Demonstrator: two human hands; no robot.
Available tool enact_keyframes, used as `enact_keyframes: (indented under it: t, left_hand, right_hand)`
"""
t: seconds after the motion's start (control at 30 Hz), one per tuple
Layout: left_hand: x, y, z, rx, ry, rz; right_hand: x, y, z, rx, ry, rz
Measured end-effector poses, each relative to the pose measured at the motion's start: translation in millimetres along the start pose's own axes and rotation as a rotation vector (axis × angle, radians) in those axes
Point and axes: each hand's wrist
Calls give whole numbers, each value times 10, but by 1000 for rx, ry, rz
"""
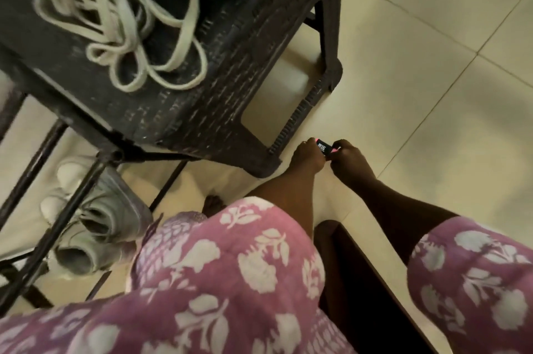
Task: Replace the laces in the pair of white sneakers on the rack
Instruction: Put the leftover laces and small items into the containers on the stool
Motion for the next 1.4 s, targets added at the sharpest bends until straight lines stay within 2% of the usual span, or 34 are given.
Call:
enact_keyframes:
  t: [0.37, 0.6, 0.8, 0.9, 1.07, 1.17, 1.2, 1.3, 1.4]
  left_hand:
    - [-904, 228, -435, -150, 152, 6]
    - [-1565, 333, -699, -335, 243, 33]
    - [-2097, 256, -859, -551, 346, 83]
    - [-2372, 214, -1005, -685, 357, 166]
    - [-2881, 205, -1463, -814, 318, 340]
    - [-3177, 170, -1825, -843, 351, 490]
    - [-3256, 150, -1941, -825, 387, 522]
    - [-3409, 93, -2319, -706, 575, 554]
    - [-3419, 31, -2691, -697, 754, 562]
  right_hand:
    - [-328, -276, -1060, -255, -42, -367]
    - [-670, -548, -1772, -431, 15, -613]
    - [-973, -1067, -2359, -752, 13, -817]
    - [-1127, -1323, -2637, -906, 22, -880]
    - [-1317, -1639, -3157, -825, 213, -1080]
    - [-1422, -1879, -3453, -804, 319, -1190]
    - [-1429, -1964, -3529, -813, 333, -1205]
    - [-1402, -2261, -3739, -825, 366, -1084]
    - [-1228, -2568, -3829, -681, 433, -1027]
Point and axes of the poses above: each hand's wrist, its own x-axis towards the middle knuckle, its own z-axis out of the palm, y = z × x, and after that the axes turned 1 degree about z, right-handed
